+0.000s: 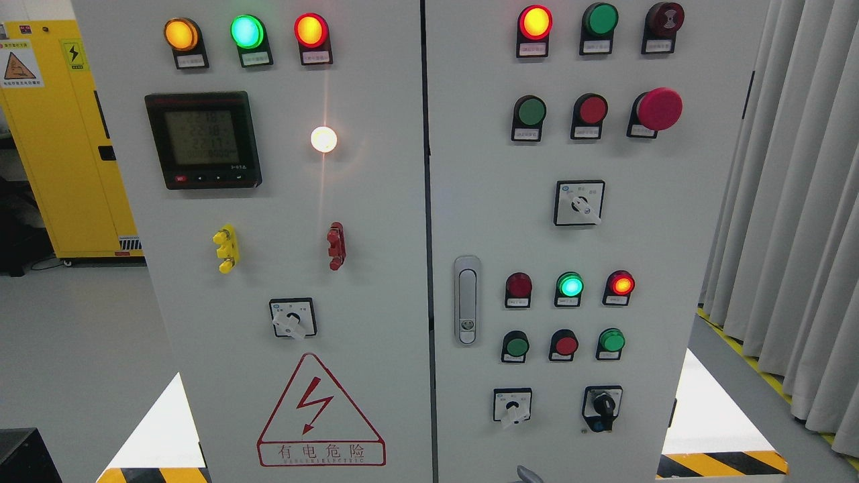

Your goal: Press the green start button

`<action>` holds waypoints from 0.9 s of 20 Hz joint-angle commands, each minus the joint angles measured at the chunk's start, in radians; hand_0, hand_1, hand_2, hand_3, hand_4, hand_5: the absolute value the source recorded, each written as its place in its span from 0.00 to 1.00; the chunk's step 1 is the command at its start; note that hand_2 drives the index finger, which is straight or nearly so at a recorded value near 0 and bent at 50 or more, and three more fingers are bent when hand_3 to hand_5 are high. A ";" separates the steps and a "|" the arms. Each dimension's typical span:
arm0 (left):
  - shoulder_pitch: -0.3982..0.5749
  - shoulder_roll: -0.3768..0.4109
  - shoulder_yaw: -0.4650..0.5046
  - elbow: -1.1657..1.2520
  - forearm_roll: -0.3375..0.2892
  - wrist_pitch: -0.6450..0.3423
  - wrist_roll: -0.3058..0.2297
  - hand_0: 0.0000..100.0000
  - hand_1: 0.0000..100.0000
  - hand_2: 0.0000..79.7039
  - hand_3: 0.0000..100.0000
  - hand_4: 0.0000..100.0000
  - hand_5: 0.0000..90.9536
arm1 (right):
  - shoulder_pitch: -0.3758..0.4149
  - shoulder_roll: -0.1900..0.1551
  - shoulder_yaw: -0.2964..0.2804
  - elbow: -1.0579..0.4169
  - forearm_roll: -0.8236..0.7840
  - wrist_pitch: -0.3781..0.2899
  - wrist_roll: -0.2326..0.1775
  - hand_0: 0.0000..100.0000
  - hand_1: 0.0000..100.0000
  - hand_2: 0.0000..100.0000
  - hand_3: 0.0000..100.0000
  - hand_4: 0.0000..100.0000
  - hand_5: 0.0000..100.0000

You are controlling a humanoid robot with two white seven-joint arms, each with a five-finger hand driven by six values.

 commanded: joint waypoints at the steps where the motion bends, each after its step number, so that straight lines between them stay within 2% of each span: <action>1: 0.000 0.000 0.000 0.000 0.000 0.000 -0.001 0.12 0.56 0.00 0.00 0.00 0.00 | -0.036 0.001 -0.104 -0.005 0.191 0.001 -0.022 0.40 0.79 0.00 0.67 0.71 0.77; 2: 0.000 0.000 0.000 0.000 0.000 0.000 -0.001 0.12 0.56 0.00 0.00 0.00 0.00 | -0.047 0.001 -0.119 -0.005 0.210 0.002 -0.022 0.40 0.80 0.00 0.69 0.72 0.80; 3: 0.000 0.000 0.000 0.000 0.000 0.000 -0.001 0.12 0.56 0.00 0.00 0.00 0.00 | -0.062 0.001 -0.125 -0.005 0.228 0.002 -0.022 0.44 0.81 0.00 0.72 0.73 0.83; 7: 0.000 0.000 0.000 0.001 0.000 0.000 -0.001 0.12 0.56 0.00 0.00 0.00 0.00 | -0.115 0.002 -0.127 -0.008 0.293 0.016 -0.022 0.48 0.83 0.00 0.77 0.77 0.88; 10: 0.000 0.000 0.000 0.000 -0.001 0.000 -0.001 0.12 0.56 0.00 0.00 0.00 0.00 | -0.148 0.002 -0.128 -0.017 0.362 0.027 -0.022 0.55 0.85 0.00 0.79 0.79 0.91; 14: 0.000 0.000 0.000 0.000 0.000 0.000 0.001 0.12 0.56 0.00 0.00 0.00 0.00 | -0.185 0.002 -0.133 -0.019 0.423 0.062 -0.024 0.57 0.88 0.00 0.81 0.80 0.93; 16: 0.000 0.000 0.000 0.000 0.000 0.000 -0.001 0.12 0.56 0.00 0.00 0.00 0.00 | -0.202 0.002 -0.135 -0.019 0.466 0.064 -0.039 0.60 0.90 0.00 0.81 0.80 0.94; 18: 0.000 0.000 0.000 0.001 0.000 0.000 -0.001 0.12 0.56 0.00 0.00 0.00 0.00 | -0.220 0.002 -0.132 -0.019 0.504 0.093 -0.055 0.60 0.91 0.00 0.81 0.80 0.94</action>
